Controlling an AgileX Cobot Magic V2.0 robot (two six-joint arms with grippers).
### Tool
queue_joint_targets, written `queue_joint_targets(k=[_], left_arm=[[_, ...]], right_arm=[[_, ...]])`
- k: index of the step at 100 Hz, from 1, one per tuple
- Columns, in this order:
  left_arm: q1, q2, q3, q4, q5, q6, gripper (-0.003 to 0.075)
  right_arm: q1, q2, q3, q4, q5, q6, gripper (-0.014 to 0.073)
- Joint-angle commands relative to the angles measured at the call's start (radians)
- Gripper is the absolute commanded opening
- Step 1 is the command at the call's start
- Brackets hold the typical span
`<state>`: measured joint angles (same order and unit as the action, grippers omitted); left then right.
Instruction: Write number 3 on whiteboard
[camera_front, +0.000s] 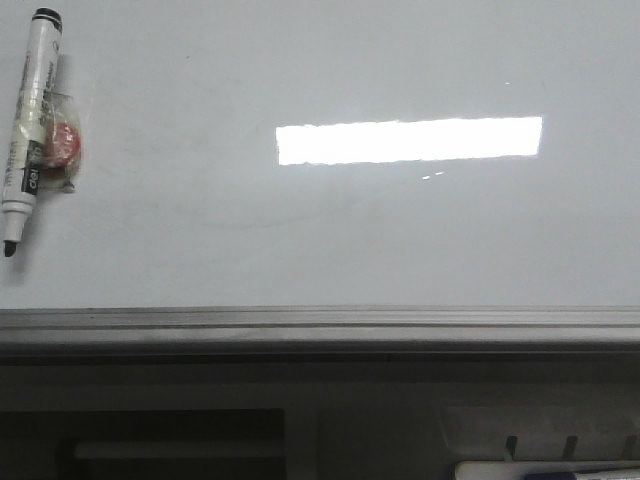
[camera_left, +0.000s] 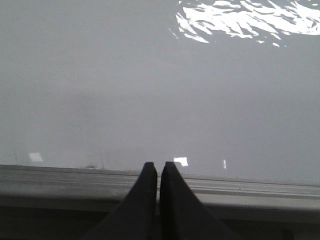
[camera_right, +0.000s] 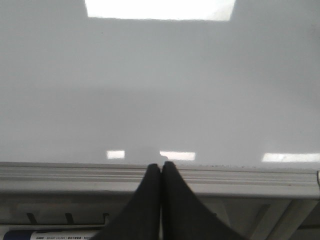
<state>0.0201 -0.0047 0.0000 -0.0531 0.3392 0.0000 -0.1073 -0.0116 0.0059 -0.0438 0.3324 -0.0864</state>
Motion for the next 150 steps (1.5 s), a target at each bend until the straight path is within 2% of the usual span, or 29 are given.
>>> queue_joint_targets(k=[1,56,69,82,101,113,116,150], left_arm=[[0.001,-0.025,0.012,-0.009,-0.045,0.000,-0.0021],[0.001,-0.025,0.012,-0.004,-0.048,0.000,-0.0021],[0.001,-0.025,0.012,-0.009,-0.089,0.000,-0.0020],[0.001,-0.025,0.012,-0.021,-0.148,0.000,-0.0020],[0.001,-0.025,0.012,-0.021,-0.150,0.000,-0.0021],[0.001,-0.025,0.012,-0.021,-0.150,0.000,-0.0020],[0.001,-0.025,0.012,-0.021,-0.150,0.000,-0.0020],[0.001,-0.025,0.012,0.004,-0.153,0.000,-0.0021]], right_arm=[[-0.007,-0.015,0.032,-0.011,-0.006,-0.003,-0.0062],[-0.007,-0.015,0.032,-0.011,-0.016,-0.003,-0.0062],[-0.007,-0.015,0.032,-0.075,-0.062,-0.003,-0.0062],[-0.007,-0.015,0.032,-0.081,-0.098,-0.003,-0.0062],[-0.007,-0.015,0.032,-0.197,-0.102,-0.003,-0.0062],[-0.007,-0.015,0.032,-0.478,-0.171,-0.003,-0.0062],[-0.007,-0.015,0.032,-0.510,-0.195,-0.003,-0.0062],[-0.007,-0.015,0.028,-0.514,-0.371,-0.003,-0.0062]])
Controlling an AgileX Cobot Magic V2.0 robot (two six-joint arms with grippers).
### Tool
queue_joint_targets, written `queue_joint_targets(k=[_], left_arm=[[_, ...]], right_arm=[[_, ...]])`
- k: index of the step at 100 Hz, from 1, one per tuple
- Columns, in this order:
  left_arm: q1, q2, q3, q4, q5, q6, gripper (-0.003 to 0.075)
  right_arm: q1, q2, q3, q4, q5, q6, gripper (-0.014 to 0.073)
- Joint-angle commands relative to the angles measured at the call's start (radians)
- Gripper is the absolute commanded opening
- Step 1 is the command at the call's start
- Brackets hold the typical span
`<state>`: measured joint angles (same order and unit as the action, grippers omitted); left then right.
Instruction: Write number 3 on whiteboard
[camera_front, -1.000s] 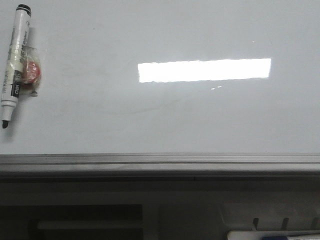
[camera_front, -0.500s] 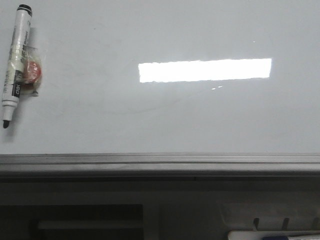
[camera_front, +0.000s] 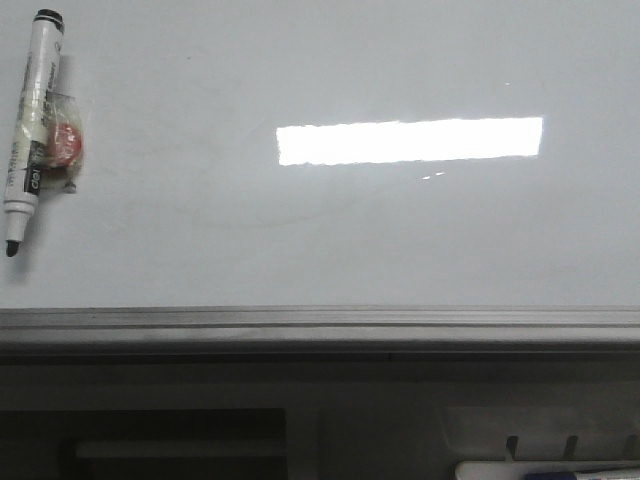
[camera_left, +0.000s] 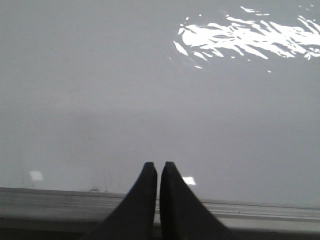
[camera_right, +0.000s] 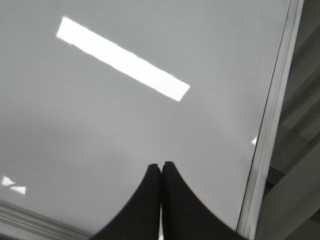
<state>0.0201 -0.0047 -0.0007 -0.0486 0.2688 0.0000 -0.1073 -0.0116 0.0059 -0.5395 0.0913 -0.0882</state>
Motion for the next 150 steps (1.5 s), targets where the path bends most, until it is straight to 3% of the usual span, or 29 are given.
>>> queue_joint_targets(k=[1,12,28,60,92,114,127,134,150], left_arm=[[0.001,-0.025,0.013,0.000,-0.083,0.000,-0.0021],[0.001,-0.025,0.013,0.000,-0.095,0.000,-0.0021],[0.001,-0.025,0.013,0.000,-0.140,0.000,-0.0021],[0.001,-0.025,0.011,-0.054,-0.193,0.000,-0.0021],[0.002,0.048,-0.136,-0.107,-0.081,0.000,-0.0021],[0.002,0.180,-0.281,-0.083,0.023,0.000,-0.0021],[0.002,0.215,-0.310,-0.083,0.021,0.000,-0.0018],[-0.010,0.224,-0.310,-0.085,0.019,0.025,0.0023],[-0.027,0.233,-0.302,-0.090,-0.043,0.037,0.0289]], right_arm=[[-0.007,-0.015,0.028,-0.018,-0.137,-0.001,-0.0062],[-0.007,-0.015,0.028,0.080,-0.239,0.068,-0.0062],[-0.007,-0.015,0.028,0.328,-0.246,0.254,-0.0062],[-0.007,-0.015,0.028,0.330,-0.265,0.254,-0.0062],[-0.007,0.131,-0.101,0.414,-0.011,0.256,-0.0061],[-0.007,0.304,-0.275,0.447,0.296,0.256,-0.0061],[-0.007,0.334,-0.319,0.469,0.345,0.256,-0.0061],[-0.005,0.332,-0.319,0.469,0.352,0.256,-0.0061],[-0.005,0.332,-0.319,0.469,0.369,0.256,-0.0061]])
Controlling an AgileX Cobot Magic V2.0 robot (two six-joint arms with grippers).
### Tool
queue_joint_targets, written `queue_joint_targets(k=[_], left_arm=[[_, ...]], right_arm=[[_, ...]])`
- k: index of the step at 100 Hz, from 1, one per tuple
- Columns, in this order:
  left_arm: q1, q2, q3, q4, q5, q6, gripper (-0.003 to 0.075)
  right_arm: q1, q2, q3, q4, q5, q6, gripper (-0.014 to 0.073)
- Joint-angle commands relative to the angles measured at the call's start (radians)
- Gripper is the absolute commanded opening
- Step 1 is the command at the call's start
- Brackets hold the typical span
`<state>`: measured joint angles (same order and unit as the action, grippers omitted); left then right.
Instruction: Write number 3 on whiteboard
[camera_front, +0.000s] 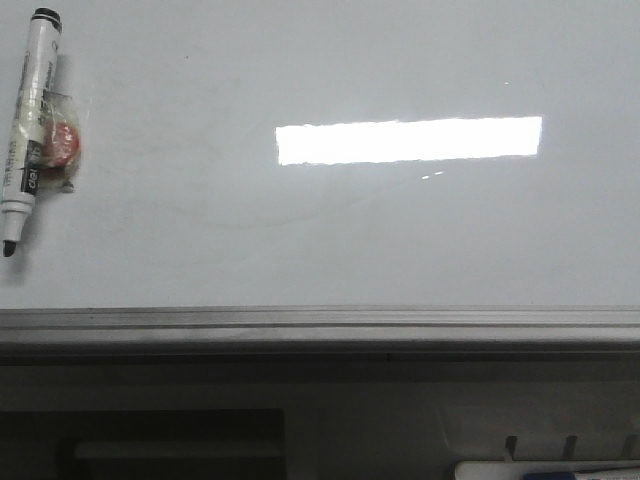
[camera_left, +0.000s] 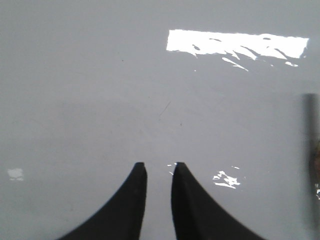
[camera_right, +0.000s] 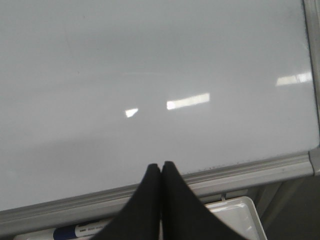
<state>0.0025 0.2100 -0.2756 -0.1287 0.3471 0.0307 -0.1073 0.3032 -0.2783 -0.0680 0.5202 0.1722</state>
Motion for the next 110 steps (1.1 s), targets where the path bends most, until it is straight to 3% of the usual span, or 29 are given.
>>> queue_joint_targets(k=[1,6,16,23,33,44,66,83,96,110], left_arm=[[-0.009,0.018,-0.024,-0.010,-0.138,0.006,0.0305],[-0.007,0.020,-0.007,-0.012,-0.216,0.006,0.0340],[-0.011,0.020,0.012,-0.043,-0.331,0.006,0.0338],[-0.028,0.024,0.012,-0.009,-0.347,0.057,0.0351],[-0.078,0.034,0.012,0.001,-0.347,0.093,0.0434],[-0.187,0.041,0.012,-0.007,-0.347,0.093,0.0503],[-0.429,0.106,0.012,-0.017,-0.353,0.093,0.0501],[-0.575,0.269,0.012,-0.031,-0.431,0.092,0.0486],[-0.640,0.420,0.012,-0.059,-0.524,0.092,0.0458],[-0.655,0.562,0.012,-0.217,-0.652,0.092,0.0458]], right_arm=[[-0.005,0.017,-0.035,-0.003,-0.060,-0.004,-0.0061],[-0.005,0.017,-0.035,-0.003,-0.073,-0.004,-0.0061],[-0.005,0.017,-0.035,0.034,-0.078,-0.004,-0.0061],[-0.005,0.017,-0.035,0.034,-0.078,-0.004,-0.0061],[-0.005,0.017,-0.035,0.034,-0.078,-0.004,-0.0061],[-0.005,0.017,-0.035,0.034,-0.078,-0.004,-0.0061],[-0.005,0.017,-0.035,0.034,-0.078,-0.004,-0.0061],[-0.005,0.017,-0.035,0.034,-0.080,-0.004,-0.0061],[-0.005,0.017,-0.035,0.034,-0.082,-0.004,-0.0061],[-0.005,0.017,-0.035,0.034,-0.082,-0.004,-0.0061]])
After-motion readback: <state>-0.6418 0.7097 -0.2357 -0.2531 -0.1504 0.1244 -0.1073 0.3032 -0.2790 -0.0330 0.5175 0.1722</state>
